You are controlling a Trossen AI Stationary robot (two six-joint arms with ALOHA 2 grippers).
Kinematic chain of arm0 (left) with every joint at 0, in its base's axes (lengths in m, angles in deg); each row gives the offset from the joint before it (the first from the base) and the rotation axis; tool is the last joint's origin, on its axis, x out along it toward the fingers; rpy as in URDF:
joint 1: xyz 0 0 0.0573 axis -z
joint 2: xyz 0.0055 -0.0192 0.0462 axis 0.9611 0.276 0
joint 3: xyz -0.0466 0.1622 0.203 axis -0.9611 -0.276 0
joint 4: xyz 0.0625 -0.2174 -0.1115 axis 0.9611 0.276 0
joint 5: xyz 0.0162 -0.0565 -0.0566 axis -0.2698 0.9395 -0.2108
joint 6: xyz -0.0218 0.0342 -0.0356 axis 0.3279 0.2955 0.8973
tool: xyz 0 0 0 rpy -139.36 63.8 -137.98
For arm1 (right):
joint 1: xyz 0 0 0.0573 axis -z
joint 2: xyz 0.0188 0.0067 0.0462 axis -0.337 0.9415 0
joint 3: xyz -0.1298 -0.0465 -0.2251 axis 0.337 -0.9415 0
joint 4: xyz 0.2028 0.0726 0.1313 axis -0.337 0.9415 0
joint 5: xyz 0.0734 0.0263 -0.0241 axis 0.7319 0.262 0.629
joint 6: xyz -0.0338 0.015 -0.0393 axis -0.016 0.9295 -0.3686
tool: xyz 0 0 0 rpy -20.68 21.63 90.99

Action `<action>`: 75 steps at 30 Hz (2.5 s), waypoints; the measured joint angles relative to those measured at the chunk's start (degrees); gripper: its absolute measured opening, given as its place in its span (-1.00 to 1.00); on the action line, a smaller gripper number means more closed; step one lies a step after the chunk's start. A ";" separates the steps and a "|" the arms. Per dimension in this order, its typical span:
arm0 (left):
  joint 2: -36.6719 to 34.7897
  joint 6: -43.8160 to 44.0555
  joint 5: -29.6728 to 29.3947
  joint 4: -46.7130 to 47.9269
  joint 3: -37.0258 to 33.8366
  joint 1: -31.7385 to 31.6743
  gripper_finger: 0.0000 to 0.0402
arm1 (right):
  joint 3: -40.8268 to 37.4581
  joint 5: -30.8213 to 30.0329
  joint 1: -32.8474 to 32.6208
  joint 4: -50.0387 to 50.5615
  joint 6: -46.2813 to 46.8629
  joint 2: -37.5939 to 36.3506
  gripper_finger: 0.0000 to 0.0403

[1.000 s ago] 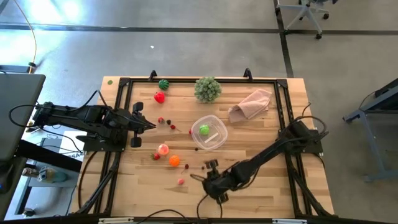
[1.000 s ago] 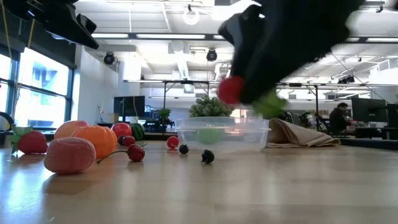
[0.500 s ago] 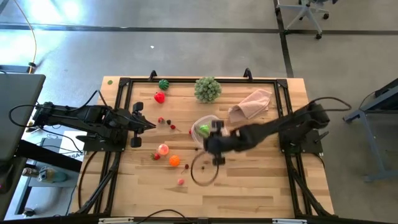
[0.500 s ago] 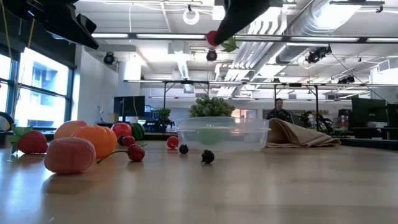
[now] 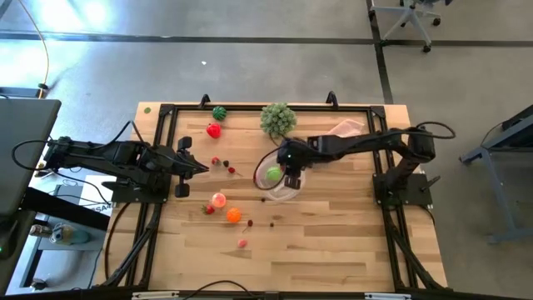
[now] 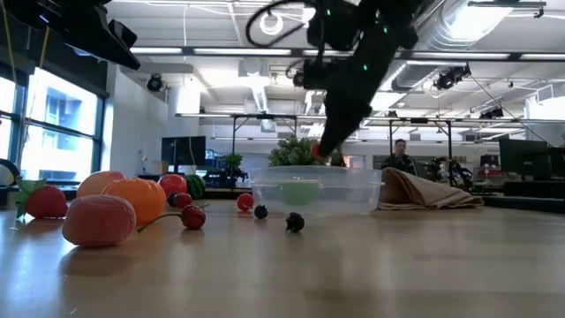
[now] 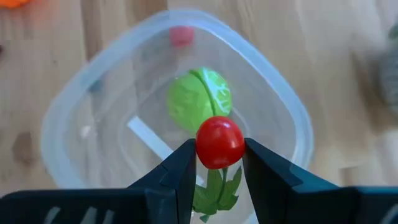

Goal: Pick and placing Produce into tupperware
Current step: Put the cherry tomato into the container, then put the bottom blueberry into the container

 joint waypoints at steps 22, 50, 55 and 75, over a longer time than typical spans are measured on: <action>0.00 -0.01 -0.01 0.00 0.00 0.00 -0.93 | -11.69 3.88 2.92 -15.37 4.18 0.38 -0.44; -0.01 -0.01 -0.01 0.02 0.00 0.00 -0.93 | -11.47 3.78 2.54 -18.08 3.28 4.07 -0.33; 0.00 0.01 0.01 0.02 0.00 -0.02 -0.93 | -11.47 3.70 2.54 -18.11 3.65 4.07 -0.19; -0.02 0.01 -0.01 -0.01 0.00 -0.01 -0.93 | -3.86 4.24 -1.83 -6.89 5.03 -6.86 -0.14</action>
